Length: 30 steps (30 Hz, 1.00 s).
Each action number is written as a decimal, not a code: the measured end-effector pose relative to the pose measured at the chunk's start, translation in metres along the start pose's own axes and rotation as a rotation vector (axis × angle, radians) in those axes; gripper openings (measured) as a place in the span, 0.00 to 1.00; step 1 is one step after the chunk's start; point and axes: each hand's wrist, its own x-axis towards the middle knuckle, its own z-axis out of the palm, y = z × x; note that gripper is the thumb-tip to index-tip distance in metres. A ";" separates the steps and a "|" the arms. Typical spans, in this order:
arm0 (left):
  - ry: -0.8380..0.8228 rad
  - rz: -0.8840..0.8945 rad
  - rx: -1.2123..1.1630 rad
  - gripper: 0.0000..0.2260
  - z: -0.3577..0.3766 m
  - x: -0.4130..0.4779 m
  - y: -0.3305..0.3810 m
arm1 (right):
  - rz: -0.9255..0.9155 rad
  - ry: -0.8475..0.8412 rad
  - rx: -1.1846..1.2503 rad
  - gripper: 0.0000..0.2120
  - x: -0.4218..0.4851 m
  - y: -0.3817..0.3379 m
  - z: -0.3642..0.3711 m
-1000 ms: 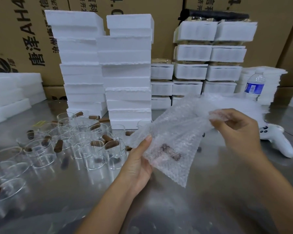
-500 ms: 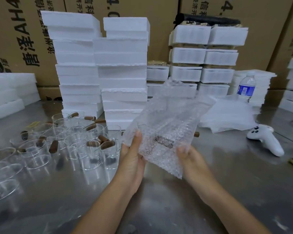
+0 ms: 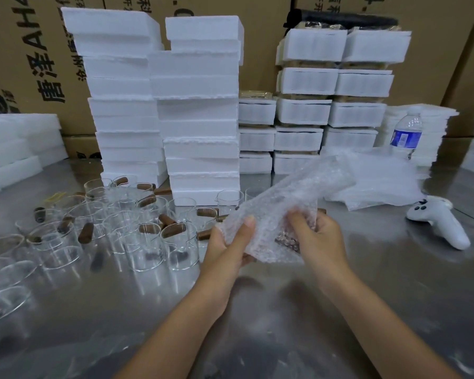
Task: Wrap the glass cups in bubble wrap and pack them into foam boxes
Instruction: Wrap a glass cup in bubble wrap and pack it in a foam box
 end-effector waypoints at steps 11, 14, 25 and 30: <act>-0.211 0.154 0.530 0.27 -0.002 -0.005 0.003 | -0.124 0.002 -0.155 0.16 0.004 0.006 -0.015; -0.266 0.146 0.606 0.21 -0.004 -0.005 0.001 | -0.181 -0.054 -0.237 0.16 -0.004 0.003 -0.015; -0.195 0.302 0.620 0.30 0.001 -0.011 0.002 | -0.207 -0.329 -0.466 0.05 -0.011 -0.002 -0.012; -0.199 0.389 0.736 0.25 0.003 -0.014 0.004 | 0.006 -0.290 -0.303 0.12 -0.008 -0.005 -0.014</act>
